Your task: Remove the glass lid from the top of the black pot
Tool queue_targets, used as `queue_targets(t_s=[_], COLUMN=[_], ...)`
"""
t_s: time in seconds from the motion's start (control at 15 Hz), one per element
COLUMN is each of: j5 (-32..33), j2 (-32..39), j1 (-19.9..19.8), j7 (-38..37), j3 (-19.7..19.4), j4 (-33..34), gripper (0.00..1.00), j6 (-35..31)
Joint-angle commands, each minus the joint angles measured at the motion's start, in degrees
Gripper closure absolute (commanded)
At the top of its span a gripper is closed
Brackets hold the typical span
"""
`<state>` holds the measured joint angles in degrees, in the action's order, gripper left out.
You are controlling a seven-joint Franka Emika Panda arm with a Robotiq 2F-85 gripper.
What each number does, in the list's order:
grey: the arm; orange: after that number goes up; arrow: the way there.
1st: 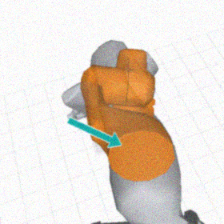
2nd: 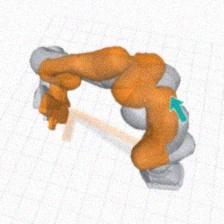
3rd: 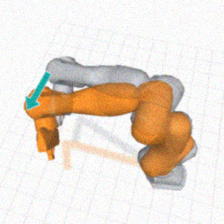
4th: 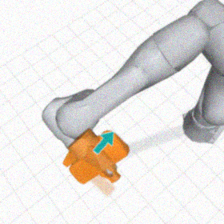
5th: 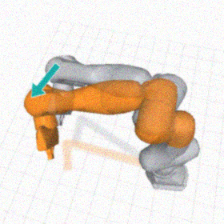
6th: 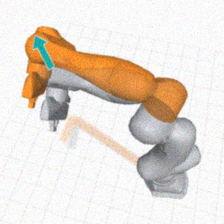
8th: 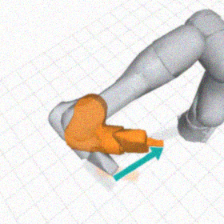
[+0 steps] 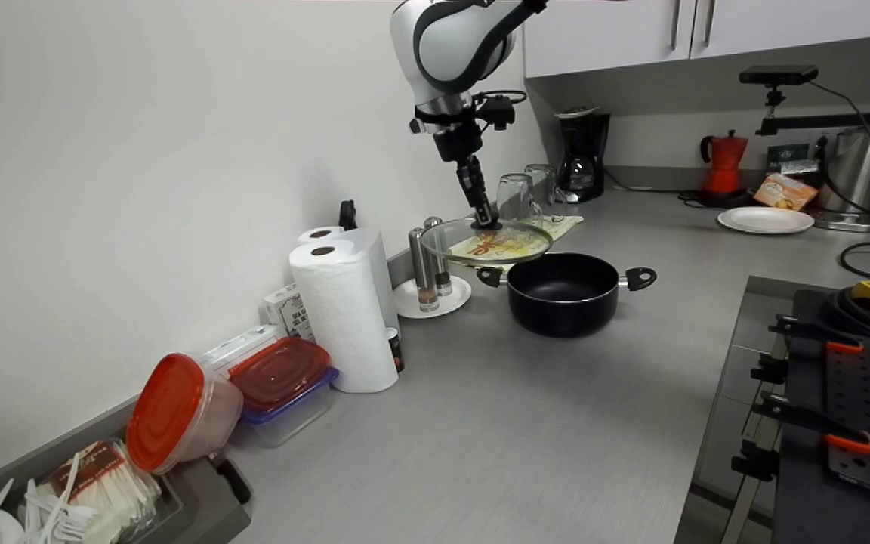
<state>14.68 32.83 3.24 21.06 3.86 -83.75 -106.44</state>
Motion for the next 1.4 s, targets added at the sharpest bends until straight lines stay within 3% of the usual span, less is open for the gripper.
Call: queue_targets(t_s=[0.0, 0.27, 0.73, 1.33], j5=[3.28, 6.93, 18.72, 16.14], j2=[-3.95, -2.77, 3.91, 6.91], j1=[4.60, 9.28, 15.42, 17.28], j7=[-1.88, -5.38, -22.51, -25.29], j3=[1.75, 2.56, -1.95, -0.84], j4=[-6.25, -13.24, -24.00, -25.22], gripper=[0.76, 0.76, 0.76, 0.76], j6=[-5.44, -12.51, -27.21, -25.85])
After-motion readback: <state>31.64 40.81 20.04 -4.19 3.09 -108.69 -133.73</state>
